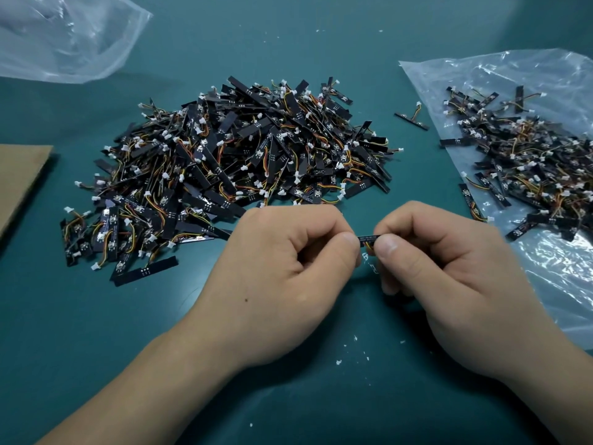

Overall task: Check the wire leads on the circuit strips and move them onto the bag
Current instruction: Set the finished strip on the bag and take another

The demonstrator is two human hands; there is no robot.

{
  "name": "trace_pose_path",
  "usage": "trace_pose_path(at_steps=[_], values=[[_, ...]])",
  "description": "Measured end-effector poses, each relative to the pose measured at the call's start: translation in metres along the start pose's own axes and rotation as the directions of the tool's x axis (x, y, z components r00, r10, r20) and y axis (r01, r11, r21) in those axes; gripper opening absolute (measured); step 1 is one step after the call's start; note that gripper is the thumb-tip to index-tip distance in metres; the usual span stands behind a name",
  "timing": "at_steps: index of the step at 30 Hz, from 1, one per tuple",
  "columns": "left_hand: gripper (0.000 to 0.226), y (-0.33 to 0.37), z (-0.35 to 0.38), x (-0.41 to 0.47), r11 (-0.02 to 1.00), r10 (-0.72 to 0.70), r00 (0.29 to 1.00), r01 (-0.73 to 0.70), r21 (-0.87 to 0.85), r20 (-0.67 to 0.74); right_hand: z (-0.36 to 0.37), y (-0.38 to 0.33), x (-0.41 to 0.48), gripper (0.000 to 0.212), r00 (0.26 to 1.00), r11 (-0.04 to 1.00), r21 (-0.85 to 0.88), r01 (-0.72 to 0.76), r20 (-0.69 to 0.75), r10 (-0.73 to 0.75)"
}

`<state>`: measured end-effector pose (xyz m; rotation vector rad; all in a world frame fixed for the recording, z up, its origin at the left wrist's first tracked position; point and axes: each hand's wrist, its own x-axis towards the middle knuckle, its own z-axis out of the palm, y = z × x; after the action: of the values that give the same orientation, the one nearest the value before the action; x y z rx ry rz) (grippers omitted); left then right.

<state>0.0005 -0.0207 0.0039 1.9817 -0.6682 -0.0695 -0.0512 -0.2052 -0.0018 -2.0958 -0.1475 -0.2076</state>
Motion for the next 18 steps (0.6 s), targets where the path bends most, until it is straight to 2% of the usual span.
trace_pose_path(at_steps=[18], values=[[0.022,-0.0009,0.0010,0.0010,0.997,-0.005,1.000,0.004,0.072,0.006,-0.0010,0.0002,0.0010,0.024,1.000,1.000,-0.002,-0.024,0.009,0.024]])
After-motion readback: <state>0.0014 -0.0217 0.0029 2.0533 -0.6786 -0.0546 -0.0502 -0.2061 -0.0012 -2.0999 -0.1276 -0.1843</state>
